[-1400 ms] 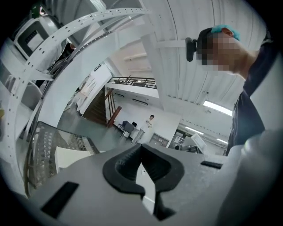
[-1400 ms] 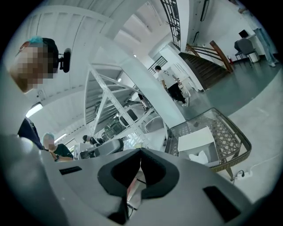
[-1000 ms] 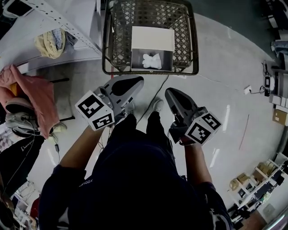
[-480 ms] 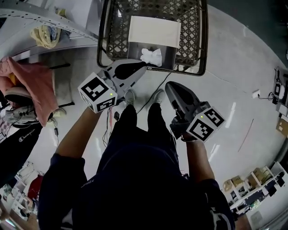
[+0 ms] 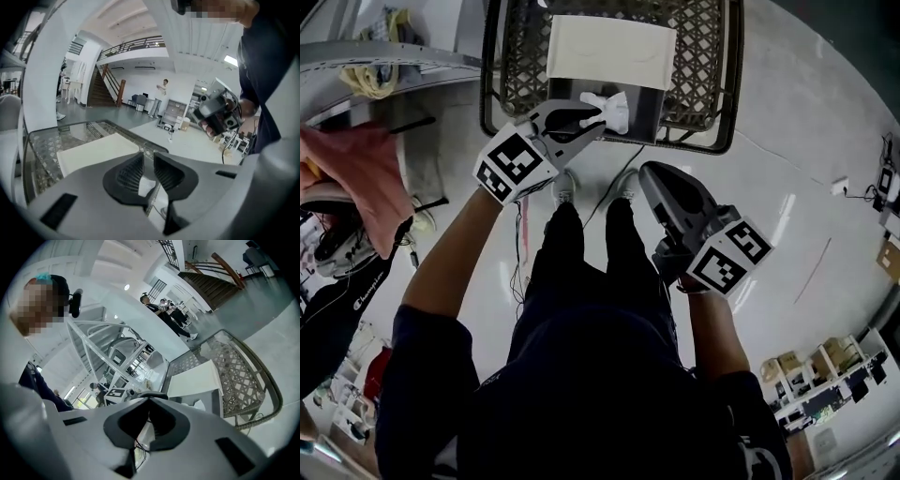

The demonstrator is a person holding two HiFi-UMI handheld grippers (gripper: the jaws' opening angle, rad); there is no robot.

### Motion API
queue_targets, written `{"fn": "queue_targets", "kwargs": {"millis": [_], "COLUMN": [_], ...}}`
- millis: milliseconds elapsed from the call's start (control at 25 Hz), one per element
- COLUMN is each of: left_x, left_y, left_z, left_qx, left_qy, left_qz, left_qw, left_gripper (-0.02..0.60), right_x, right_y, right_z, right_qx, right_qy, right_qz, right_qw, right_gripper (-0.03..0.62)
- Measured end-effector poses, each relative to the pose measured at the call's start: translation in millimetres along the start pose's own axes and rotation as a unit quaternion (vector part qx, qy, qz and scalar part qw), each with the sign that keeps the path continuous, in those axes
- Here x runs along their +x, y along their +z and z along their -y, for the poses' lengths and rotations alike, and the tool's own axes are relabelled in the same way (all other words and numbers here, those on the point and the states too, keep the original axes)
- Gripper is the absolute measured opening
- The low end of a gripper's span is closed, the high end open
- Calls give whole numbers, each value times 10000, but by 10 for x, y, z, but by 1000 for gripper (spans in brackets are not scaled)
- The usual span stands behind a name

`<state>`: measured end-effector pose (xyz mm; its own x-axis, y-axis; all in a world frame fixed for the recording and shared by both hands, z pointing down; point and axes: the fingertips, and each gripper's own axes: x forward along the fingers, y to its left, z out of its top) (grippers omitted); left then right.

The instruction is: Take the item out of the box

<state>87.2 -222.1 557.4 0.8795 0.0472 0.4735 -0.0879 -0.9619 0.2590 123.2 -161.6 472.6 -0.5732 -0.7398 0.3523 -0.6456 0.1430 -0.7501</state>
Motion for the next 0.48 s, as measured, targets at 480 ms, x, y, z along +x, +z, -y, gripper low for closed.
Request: {"fn": "queue_targets", "kwargs": {"millis": [480], "left_x": [589], "left_y": [-806], "left_z": [-242], "left_qx": [1667], "left_qy": [-240], "left_qz": [-1804], "left_qw": [9691], "left_gripper": [75], "right_x": [52], "right_y": [-155], "right_z": [311], "right_qx": [157], "right_qy": [-103], "right_qz": [-228], "right_qw": [9996], "right_gripper": [25]}}
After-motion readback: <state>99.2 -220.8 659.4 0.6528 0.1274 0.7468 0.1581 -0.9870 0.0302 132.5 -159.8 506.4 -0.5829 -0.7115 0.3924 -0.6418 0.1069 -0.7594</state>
